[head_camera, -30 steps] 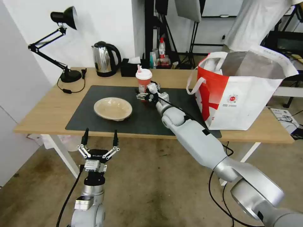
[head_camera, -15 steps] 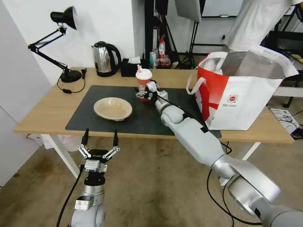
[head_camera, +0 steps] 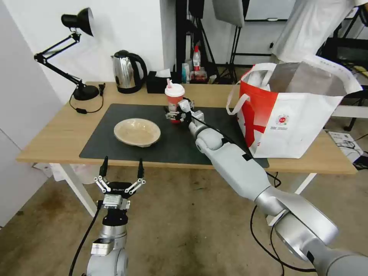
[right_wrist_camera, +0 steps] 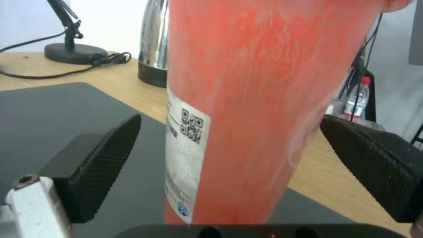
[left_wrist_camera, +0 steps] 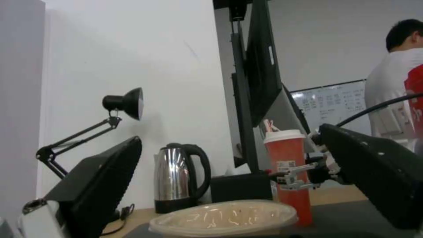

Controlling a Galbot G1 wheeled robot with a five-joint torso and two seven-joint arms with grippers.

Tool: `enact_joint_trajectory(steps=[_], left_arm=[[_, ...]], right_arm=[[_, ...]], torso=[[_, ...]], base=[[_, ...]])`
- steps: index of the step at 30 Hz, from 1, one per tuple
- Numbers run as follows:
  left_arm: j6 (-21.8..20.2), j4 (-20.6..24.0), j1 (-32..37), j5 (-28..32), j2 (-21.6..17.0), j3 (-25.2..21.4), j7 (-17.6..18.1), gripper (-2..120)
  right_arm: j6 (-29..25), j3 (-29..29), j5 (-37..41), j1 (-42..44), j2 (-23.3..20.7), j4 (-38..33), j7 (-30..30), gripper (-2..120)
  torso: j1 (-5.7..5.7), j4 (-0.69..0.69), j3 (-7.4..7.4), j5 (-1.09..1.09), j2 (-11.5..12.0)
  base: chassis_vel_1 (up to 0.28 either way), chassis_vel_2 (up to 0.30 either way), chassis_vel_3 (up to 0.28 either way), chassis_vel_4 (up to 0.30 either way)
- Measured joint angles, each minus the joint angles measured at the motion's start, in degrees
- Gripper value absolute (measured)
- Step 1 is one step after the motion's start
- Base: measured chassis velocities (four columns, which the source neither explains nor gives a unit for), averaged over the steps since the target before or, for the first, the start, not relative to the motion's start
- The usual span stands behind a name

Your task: Pick up the trash from the table and place it into the takeout bag.

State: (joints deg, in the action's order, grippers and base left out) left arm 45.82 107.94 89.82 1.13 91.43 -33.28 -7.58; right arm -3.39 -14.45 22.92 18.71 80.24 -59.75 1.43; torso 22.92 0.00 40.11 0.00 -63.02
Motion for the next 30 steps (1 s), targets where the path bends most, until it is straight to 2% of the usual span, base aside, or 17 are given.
enact_joint_trajectory(steps=[9, 12, 15, 16, 21, 23, 30], left_arm=[[0.00, -0.08, 0.01, -0.01, 0.01, -0.05, 0.00, 100], [0.00, -0.10, -0.05, -0.02, 0.01, -0.05, 0.00, 100], [0.00, -0.12, -0.05, -0.02, 0.01, -0.07, 0.00, 100], [0.00, -0.12, -0.05, -0.02, 0.01, -0.07, 0.00, 100], [0.00, -0.15, 0.07, -0.04, 0.01, -0.06, 0.00, 100], [0.00, -0.17, 0.09, -0.06, 0.02, -0.05, 0.00, 100], [-0.01, -0.28, 0.11, -0.16, 0.02, 0.03, 0.00, 100]], right_arm=[[-0.75, 0.28, -0.82, -0.42, 0.65, 1.48, -0.42, 100], [-0.84, 0.31, -0.94, -0.52, 0.81, 1.71, -0.41, 95], [-1.05, 0.32, -1.01, -0.54, 0.85, 1.85, -0.59, 84], [-1.05, 0.32, -1.01, -0.54, 0.85, 1.85, -0.59, 84], [-1.58, 0.37, -1.01, -0.43, 0.71, 1.90, -1.26, 59], [-1.68, 0.38, -1.01, -0.38, 0.67, 1.91, -1.34, 57], [-2.14, 0.41, -0.94, 0.09, 0.40, 1.50, -1.50, 36]], torso=[[0.00, 0.00, 0.00, 0.00, 0.00], [0.00, 0.00, 0.00, 0.00, 0.00], [0.00, 0.00, 0.00, 0.00, 0.00], [0.00, 0.00, 0.00, 0.00, 0.00], [0.00, 0.00, 0.00, 0.01, 0.00], [0.00, 0.00, 0.00, 0.00, 0.00], [0.00, 0.00, 0.00, 0.00, 0.00]], base=[[0.000, 0.000, 0.000, 0.000], [0.000, 0.000, 0.000, 0.000], [0.000, 0.000, 0.000, 0.000], [0.000, 0.000, 0.000, 0.000], [0.000, 0.000, 0.000, 0.000], [0.000, 0.000, 0.000, 0.000], [0.000, 0.000, 0.000, 0.000]])
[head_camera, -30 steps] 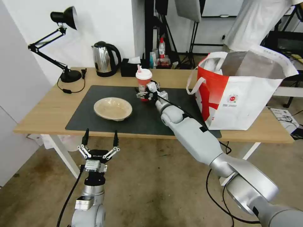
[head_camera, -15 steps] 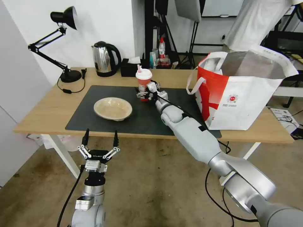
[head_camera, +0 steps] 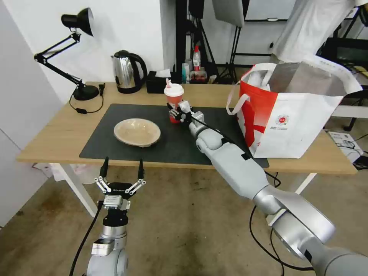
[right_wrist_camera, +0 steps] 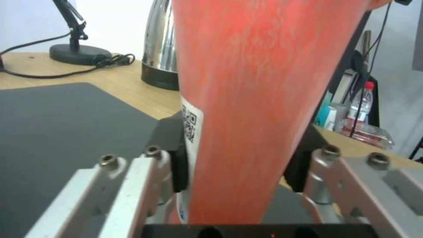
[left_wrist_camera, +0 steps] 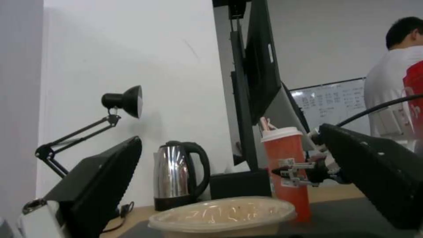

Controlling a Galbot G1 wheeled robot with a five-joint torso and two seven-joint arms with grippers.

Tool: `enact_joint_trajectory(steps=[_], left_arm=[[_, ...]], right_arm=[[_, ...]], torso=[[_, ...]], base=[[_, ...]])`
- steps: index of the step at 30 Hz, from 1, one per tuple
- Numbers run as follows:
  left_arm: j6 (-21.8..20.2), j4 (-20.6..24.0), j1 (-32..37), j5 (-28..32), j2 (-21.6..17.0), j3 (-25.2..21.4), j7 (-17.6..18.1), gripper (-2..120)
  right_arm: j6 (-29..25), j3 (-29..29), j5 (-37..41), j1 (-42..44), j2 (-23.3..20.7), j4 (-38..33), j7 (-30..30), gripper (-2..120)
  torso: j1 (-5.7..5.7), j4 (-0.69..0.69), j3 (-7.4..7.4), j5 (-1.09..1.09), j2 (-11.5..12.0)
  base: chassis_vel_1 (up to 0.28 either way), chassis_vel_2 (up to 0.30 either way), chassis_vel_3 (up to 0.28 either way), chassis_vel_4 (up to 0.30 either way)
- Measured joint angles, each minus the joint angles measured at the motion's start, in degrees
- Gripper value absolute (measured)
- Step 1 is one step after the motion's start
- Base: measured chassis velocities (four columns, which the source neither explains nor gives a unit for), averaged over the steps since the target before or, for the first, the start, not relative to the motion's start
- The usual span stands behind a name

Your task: Pick up the trash from the table and place it into the takeout bag.

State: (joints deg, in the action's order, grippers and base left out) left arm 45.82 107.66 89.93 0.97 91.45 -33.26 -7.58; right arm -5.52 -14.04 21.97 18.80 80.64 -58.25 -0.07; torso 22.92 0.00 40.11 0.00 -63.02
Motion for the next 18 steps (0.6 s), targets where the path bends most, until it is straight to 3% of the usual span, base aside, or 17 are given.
enact_joint_trajectory(steps=[14, 18], left_arm=[[0.00, 0.28, 0.51, -0.05, 0.00, -0.03, -0.02, 100], [0.00, 0.32, 0.55, -0.08, 0.00, -0.07, -0.03, 100]], right_arm=[[-0.11, 0.27, 0.04, 0.63, -0.94, -1.68, 0.00, 6], [0.02, 0.35, 0.04, 0.95, -1.68, -3.47, 0.17, 5]], torso=[[0.00, 0.00, 0.00, 0.00, 0.00], [0.00, 0.01, 0.00, 0.00, 0.00]], base=[[0.000, 0.000, 0.000, 0.000], [0.000, 0.000, 0.000, 0.000]])
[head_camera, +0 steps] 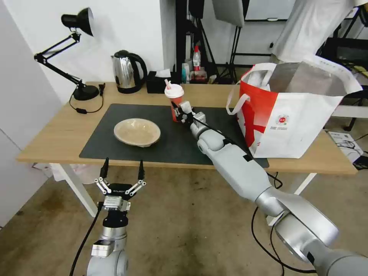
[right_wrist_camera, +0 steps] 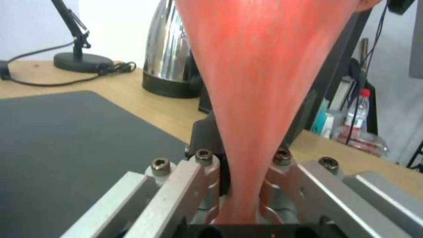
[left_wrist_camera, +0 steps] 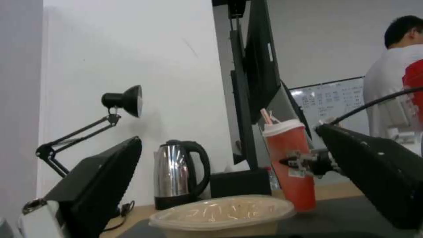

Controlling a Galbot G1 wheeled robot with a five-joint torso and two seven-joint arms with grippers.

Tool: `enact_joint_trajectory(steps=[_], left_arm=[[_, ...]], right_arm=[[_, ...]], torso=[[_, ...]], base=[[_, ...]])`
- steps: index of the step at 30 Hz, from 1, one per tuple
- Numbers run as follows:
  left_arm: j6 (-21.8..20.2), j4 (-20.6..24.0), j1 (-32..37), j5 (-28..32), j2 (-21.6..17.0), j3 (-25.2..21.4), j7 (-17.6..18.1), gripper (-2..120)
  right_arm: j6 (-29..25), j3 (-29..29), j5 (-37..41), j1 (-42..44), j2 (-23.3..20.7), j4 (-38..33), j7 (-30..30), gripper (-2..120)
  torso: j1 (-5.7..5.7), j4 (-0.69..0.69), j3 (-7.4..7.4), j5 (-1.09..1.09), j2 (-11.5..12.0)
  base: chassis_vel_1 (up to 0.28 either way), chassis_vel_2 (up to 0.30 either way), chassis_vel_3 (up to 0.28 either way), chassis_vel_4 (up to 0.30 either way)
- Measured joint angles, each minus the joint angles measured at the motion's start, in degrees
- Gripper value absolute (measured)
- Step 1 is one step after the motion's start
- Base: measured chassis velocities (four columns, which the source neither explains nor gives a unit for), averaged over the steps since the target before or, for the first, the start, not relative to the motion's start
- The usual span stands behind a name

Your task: Pick up the trash from the table and place it into the takeout bag.

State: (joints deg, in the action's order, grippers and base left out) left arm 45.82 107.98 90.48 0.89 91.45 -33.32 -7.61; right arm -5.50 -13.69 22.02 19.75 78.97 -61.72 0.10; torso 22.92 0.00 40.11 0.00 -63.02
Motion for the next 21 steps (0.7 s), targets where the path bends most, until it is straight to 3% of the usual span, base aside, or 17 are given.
enact_joint_trajectory(steps=[9, 16, 21], left_arm=[[0.00, 0.22, 0.00, -0.06, 0.00, 0.04, -0.02, 100], [0.01, 0.35, -0.06, -0.07, -0.02, -0.08, -0.03, 100], [0.02, 0.37, -0.21, -0.08, -0.02, -0.07, -0.02, 100]], right_arm=[[1.96, 0.07, 1.03, -0.09, -2.05, -4.63, 0.40, 5], [8.82, 4.77, 7.81, -2.20, -6.58, -19.44, 3.16, 5], [11.14, 8.57, 10.27, -5.76, -7.57, -24.84, 4.27, 5]], torso=[[0.00, 0.00, 0.00, 0.00, 0.00], [-0.01, -0.01, 0.00, 0.00, 0.00], [-0.01, 0.00, 0.00, 0.00, 0.00]], base=[[0.000, 0.000, 0.000, 0.000], [0.000, 0.000, 0.000, 0.000], [0.000, 0.000, 0.000, 0.000]])
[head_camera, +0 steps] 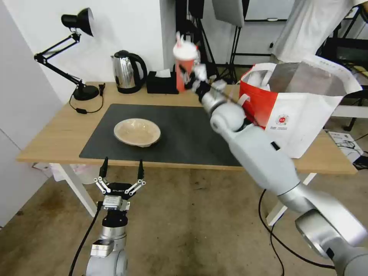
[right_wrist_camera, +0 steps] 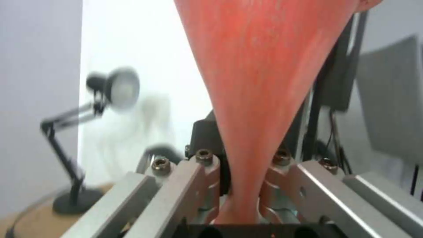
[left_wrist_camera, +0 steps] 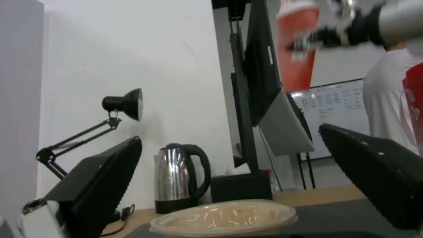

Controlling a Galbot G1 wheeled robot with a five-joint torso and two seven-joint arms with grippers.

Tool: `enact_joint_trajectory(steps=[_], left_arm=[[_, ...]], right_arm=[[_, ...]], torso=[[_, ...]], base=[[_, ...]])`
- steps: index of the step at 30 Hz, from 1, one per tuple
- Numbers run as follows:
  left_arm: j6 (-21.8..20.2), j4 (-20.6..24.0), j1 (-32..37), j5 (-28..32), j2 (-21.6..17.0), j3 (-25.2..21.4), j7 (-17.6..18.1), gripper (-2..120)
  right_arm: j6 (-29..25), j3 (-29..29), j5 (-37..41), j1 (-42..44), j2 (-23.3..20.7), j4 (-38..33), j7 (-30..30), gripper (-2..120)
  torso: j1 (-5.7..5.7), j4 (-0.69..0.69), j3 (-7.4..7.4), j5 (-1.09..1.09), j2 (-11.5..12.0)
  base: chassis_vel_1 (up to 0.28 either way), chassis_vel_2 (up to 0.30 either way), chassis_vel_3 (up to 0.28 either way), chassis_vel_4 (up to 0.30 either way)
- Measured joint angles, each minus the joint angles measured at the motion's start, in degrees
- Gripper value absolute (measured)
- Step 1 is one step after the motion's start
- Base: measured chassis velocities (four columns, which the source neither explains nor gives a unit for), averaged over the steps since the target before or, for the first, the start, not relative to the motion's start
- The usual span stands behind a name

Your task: Pick up the trash from the table and place it into the takeout bag.

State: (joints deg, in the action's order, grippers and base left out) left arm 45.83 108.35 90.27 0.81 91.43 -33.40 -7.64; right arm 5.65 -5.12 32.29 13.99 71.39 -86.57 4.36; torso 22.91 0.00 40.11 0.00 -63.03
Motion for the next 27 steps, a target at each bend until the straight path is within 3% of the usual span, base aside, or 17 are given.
enact_joint_trajectory(steps=[13, 24, 27], left_arm=[[0.00, 0.17, -0.26, 0.01, -0.01, -0.18, 0.02, 100], [0.00, 0.17, -0.46, -0.05, -0.01, -0.14, 0.02, 100], [-0.02, 0.17, -0.45, -0.19, -0.01, 0.01, 0.02, 100]], right_arm=[[4.77, 6.83, 1.08, -3.46, -5.34, -7.79, 0.99, 5], [6.38, 11.95, 0.74, 0.75, -10.66, -12.86, 1.27, 5], [6.31, 15.23, 0.55, 3.38, -13.91, -14.62, 0.34, 5]], torso=[[0.00, 0.00, 0.00, 0.00, 0.00], [0.01, 0.00, 0.00, 0.00, 0.00], [0.00, 0.00, 0.00, 0.02, 0.00]], base=[[0.000, 0.000, 0.000, 0.000], [0.000, 0.000, 0.000, 0.000], [0.000, 0.000, 0.000, 0.000]])
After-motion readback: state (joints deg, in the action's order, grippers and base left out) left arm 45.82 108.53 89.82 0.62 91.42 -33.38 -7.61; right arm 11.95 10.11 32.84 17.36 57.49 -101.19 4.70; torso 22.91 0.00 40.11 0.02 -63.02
